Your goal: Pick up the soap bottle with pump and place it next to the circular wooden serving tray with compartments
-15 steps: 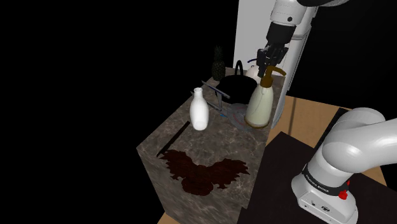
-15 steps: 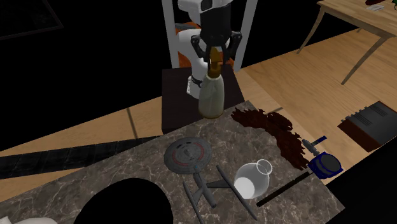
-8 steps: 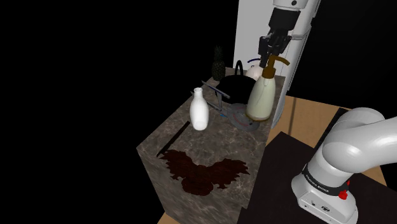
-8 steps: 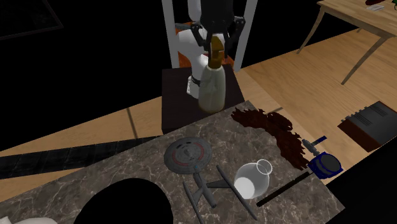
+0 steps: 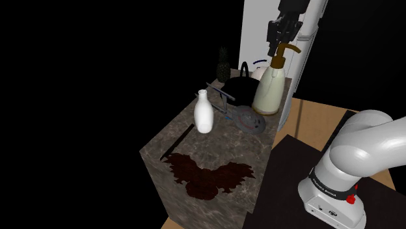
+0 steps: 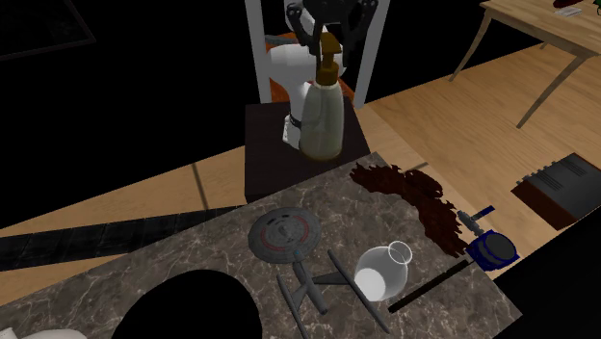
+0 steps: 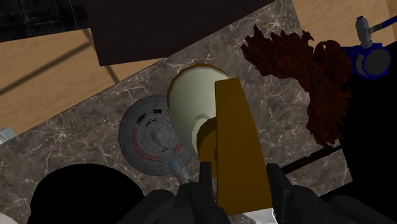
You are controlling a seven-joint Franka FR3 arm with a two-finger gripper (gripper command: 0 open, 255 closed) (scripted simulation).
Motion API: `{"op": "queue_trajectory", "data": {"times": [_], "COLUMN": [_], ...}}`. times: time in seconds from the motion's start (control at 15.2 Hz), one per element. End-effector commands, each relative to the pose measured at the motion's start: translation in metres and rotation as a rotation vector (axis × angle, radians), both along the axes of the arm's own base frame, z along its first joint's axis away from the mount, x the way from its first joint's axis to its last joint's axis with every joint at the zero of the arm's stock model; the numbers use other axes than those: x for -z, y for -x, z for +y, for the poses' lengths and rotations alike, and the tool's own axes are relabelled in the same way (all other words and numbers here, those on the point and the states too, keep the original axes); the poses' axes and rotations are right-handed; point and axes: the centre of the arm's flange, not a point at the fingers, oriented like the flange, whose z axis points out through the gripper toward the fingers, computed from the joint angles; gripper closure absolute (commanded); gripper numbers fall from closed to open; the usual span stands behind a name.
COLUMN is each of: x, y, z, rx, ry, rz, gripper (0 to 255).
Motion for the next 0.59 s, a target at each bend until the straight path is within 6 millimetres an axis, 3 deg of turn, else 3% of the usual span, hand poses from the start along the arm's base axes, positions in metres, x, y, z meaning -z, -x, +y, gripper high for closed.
{"op": "queue_trajectory", "data": {"times": [0.0, 0.53], "x": [-0.010, -0.052], "y": [0.001, 0.001], "z": [0.001, 0.001], "rx": [0.000, 0.000], "ry": [0.000, 0.000], "rz": [0.000, 0.000], "gripper": [255, 255]}}
